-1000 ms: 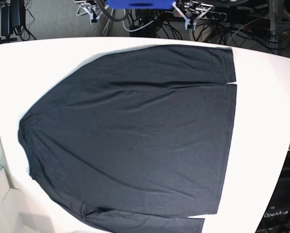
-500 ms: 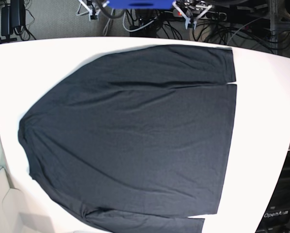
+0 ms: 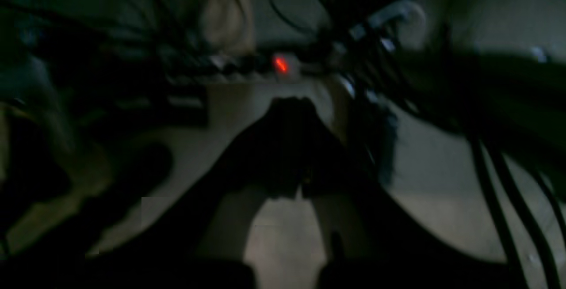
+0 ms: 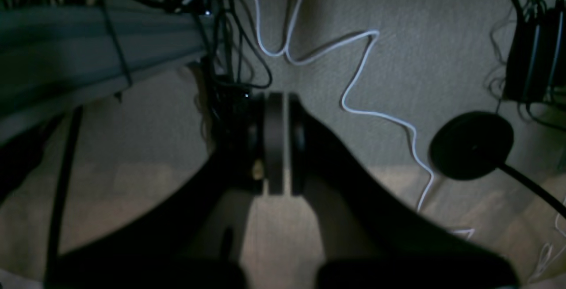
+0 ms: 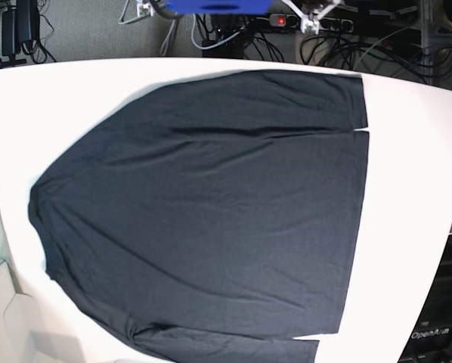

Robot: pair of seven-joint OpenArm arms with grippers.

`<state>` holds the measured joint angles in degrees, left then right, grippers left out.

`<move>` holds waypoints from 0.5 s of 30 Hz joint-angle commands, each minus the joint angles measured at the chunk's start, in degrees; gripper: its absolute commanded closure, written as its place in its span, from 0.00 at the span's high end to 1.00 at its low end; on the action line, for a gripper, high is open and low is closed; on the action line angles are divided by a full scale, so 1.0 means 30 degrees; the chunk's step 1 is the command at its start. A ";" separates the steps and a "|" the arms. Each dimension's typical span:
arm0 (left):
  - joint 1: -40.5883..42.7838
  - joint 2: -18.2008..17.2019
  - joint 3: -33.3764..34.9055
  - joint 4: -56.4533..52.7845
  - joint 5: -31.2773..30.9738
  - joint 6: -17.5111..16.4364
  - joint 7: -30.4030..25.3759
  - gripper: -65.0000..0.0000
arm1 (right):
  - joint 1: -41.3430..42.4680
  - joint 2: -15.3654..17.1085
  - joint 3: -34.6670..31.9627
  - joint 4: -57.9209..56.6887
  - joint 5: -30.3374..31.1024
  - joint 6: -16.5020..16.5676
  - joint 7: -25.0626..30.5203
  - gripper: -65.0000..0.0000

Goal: Fold the T-shirt properly

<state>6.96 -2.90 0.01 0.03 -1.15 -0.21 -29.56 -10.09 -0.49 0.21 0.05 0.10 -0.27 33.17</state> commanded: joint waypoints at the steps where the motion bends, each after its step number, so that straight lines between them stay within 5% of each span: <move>1: 0.0185 -0.0251 -0.0018 -0.0011 -0.0248 -0.0092 -0.0388 0.00 | -0.0286 0.0003 0.0004 -0.0018 0.0099 0.0135 0.0827 0.00; 9: 0.0214 -0.1364 0.0040 -0.0011 -0.3705 -0.5601 -0.1501 0.00 | -0.1810 0.0120 0.0004 -0.0018 0.0099 0.0047 0.6658 0.00; 12: 0.0244 -0.1628 0.0128 -0.0011 -0.3911 -0.6451 -0.1970 0.00 | -0.2191 0.0120 0.0004 -0.0018 0.0099 -0.0129 0.8211 0.00; 15: 0.0859 -0.1657 0.0158 -0.0011 -0.3881 -0.6480 -0.4432 0.00 | -0.2513 0.0120 -0.0172 -0.0018 -0.0018 -0.1653 0.9559 0.00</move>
<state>8.64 -7.49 0.40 0.05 -12.86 -19.53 -42.98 -16.73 -0.14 -0.25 0.10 0.21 -4.47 60.42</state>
